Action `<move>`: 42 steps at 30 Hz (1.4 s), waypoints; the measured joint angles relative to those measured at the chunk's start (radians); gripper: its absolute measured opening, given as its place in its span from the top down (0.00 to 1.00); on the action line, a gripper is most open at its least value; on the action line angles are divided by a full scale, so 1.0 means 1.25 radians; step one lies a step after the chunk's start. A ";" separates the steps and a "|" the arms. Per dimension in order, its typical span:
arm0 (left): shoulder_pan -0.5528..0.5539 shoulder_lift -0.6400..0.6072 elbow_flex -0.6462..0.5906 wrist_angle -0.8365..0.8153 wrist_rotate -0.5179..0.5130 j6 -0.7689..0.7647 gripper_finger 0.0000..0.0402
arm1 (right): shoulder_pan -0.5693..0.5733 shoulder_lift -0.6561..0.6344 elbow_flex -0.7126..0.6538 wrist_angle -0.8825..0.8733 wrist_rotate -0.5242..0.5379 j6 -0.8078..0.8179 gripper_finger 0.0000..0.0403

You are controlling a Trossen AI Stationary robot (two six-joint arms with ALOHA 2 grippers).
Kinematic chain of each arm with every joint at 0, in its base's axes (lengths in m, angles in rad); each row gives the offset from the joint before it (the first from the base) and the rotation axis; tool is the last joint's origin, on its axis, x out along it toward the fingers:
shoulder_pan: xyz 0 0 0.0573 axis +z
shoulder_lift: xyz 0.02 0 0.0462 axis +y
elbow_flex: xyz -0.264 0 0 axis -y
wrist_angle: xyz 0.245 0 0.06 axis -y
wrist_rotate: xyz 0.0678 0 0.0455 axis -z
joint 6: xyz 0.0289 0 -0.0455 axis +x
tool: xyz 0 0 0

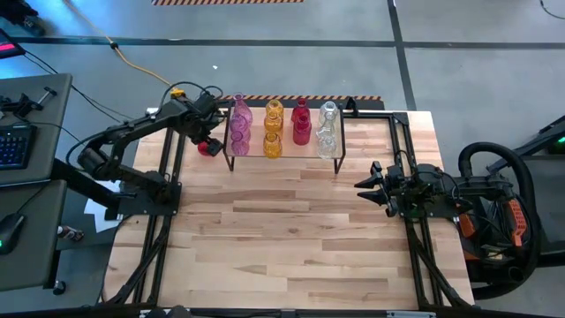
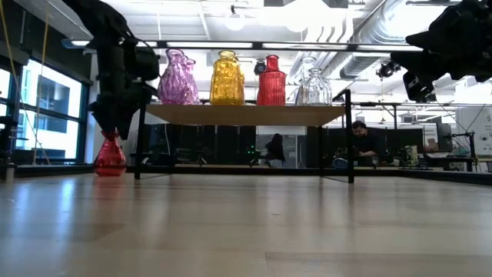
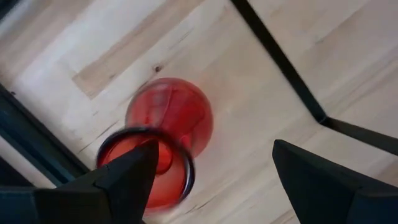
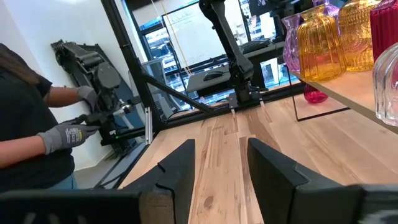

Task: Sort vases onto shelf
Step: Put the red vase on the shelf aligned with the other red vases

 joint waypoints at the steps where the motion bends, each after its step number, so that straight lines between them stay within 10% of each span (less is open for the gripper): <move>1: 0.000 0.011 0.000 0.000 0.000 0.002 0.24 | 0.000 0.000 0.000 0.000 0.000 0.000 0.68; 42: 0.019 0.002 0.003 -0.030 -0.073 0.010 0.94 | 0.000 0.000 0.000 0.000 0.000 0.000 0.68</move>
